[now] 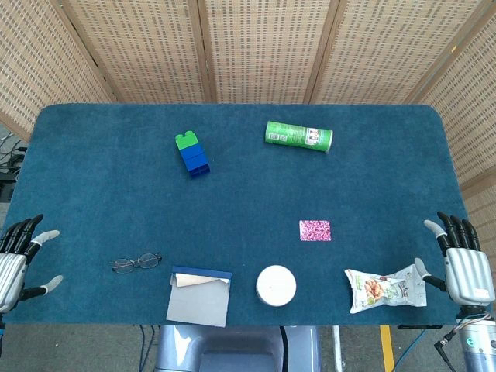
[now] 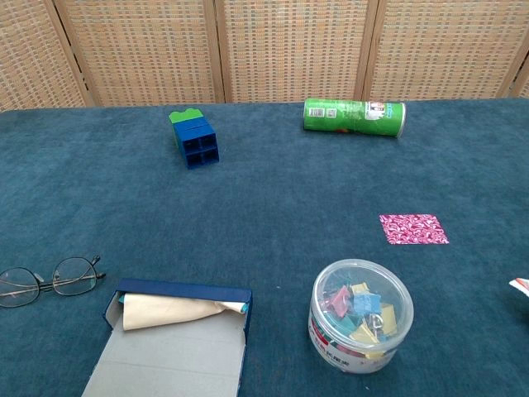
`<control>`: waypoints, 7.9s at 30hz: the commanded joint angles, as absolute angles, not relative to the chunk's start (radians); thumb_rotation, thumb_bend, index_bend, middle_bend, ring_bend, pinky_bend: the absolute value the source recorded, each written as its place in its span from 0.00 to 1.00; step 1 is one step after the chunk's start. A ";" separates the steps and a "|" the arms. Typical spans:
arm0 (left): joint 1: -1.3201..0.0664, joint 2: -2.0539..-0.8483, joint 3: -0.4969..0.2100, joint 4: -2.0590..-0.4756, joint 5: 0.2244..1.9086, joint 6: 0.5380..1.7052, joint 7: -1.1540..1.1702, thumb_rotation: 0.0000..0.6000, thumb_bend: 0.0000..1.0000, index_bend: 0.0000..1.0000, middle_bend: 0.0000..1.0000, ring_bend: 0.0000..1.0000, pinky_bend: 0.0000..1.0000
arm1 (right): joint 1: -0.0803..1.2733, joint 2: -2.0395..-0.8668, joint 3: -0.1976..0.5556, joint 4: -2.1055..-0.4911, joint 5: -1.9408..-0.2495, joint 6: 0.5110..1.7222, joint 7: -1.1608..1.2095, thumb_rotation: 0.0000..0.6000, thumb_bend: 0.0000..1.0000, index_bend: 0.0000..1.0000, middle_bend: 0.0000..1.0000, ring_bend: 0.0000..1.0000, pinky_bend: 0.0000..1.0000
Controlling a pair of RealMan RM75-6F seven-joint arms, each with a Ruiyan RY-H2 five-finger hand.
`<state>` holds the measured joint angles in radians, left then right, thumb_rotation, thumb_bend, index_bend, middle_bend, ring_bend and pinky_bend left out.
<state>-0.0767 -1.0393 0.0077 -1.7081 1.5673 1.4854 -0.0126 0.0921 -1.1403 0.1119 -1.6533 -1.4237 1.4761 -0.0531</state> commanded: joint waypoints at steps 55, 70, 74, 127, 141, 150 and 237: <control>-0.108 -0.972 -0.019 -1.774 1.548 1.458 0.026 1.00 0.18 0.22 0.03 0.00 0.04 | 0.522 -1.040 0.151 -1.644 -1.460 0.820 0.216 1.00 0.57 0.23 0.17 0.00 0.00; -0.123 -0.969 -0.025 -1.779 1.533 1.435 0.034 1.00 0.18 0.22 0.03 0.00 0.04 | 0.651 -1.168 0.109 -1.522 -1.470 0.670 0.150 1.00 0.57 0.25 0.17 0.00 0.00; -0.122 -0.967 -0.024 -1.779 1.529 1.435 0.035 1.00 0.18 0.22 0.03 0.00 0.04 | 0.670 -1.197 0.098 -1.497 -1.463 0.650 0.133 1.00 0.57 0.25 0.17 0.00 0.00; -0.122 -0.981 -0.020 -1.759 1.520 1.432 0.025 1.00 0.18 0.22 0.03 0.00 0.04 | 0.699 -1.362 0.009 -1.218 -1.388 0.650 0.014 1.00 0.57 0.28 0.17 0.00 0.00; -0.122 -0.982 -0.020 -1.760 1.523 1.434 0.028 1.00 0.18 0.22 0.03 0.00 0.04 | 0.692 -1.366 0.016 -1.150 -1.344 0.640 0.015 1.00 0.57 0.28 0.17 0.00 0.00; -0.124 -0.983 -0.021 -1.760 1.522 1.434 0.030 1.00 0.18 0.22 0.03 0.00 0.04 | 0.701 -1.363 0.041 -1.117 -1.306 0.633 0.006 1.00 0.57 0.28 0.17 0.00 0.00; -0.110 -0.988 -0.011 -1.737 1.520 1.441 0.010 1.00 0.18 0.22 0.03 0.00 0.04 | 0.727 -1.380 0.004 -1.290 -1.319 0.697 -0.157 1.00 0.57 0.28 0.17 0.00 0.00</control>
<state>-0.1100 -0.9883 -0.0112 -1.7365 1.5196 1.4407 0.0104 0.7261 -1.3789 0.0036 -1.2923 -1.3180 0.6986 -0.1589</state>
